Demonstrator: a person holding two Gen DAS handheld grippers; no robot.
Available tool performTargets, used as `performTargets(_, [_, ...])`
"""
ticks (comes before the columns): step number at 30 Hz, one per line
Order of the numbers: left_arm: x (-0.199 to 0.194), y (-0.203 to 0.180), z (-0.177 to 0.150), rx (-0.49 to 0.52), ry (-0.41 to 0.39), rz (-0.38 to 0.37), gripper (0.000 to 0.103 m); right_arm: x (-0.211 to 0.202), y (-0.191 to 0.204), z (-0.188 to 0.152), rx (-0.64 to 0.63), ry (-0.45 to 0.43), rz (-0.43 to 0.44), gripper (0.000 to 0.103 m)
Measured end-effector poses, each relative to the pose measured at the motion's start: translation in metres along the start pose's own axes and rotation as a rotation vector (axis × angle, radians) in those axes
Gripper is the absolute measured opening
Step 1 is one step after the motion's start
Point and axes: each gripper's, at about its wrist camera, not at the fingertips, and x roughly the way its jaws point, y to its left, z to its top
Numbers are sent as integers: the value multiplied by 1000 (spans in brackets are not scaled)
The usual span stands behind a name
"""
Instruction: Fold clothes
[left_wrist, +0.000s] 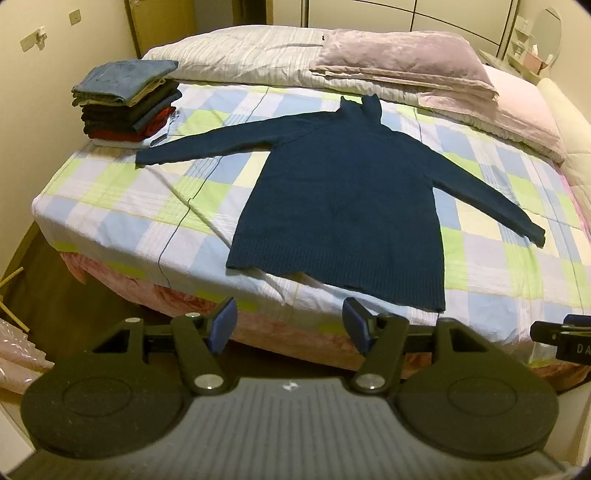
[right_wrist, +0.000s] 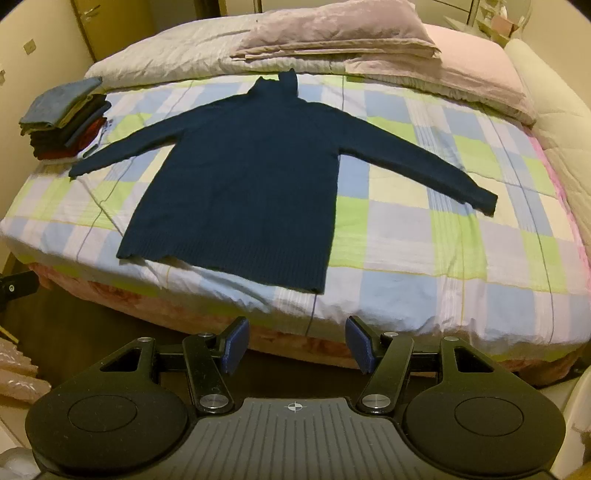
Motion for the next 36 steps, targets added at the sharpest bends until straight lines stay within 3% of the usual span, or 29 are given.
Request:
performTargets(12, [8,-15,12,-18,-29,-10,60,6,-19,10,18,-15,0,61])
performTargets(15, [8,-6,20,-85,-73,-44,60,7,-29,18,49,-45,22,61])
performTargets(18, [12,12,31,-190,-112,-83,60,5,-46,28,133,-139,117,61])
performTargets(23, [34,42,51,-302,-94,-70,60,11,-67,50,237,-245,175,61])
performTargets(27, [63,49,72,-306,-77,-52,60,25,-66,71,213,-249,162,61])
performTargets(36, [142,65,140,-306,-79,-141,60,75,-65,128,237,-286,60,61])
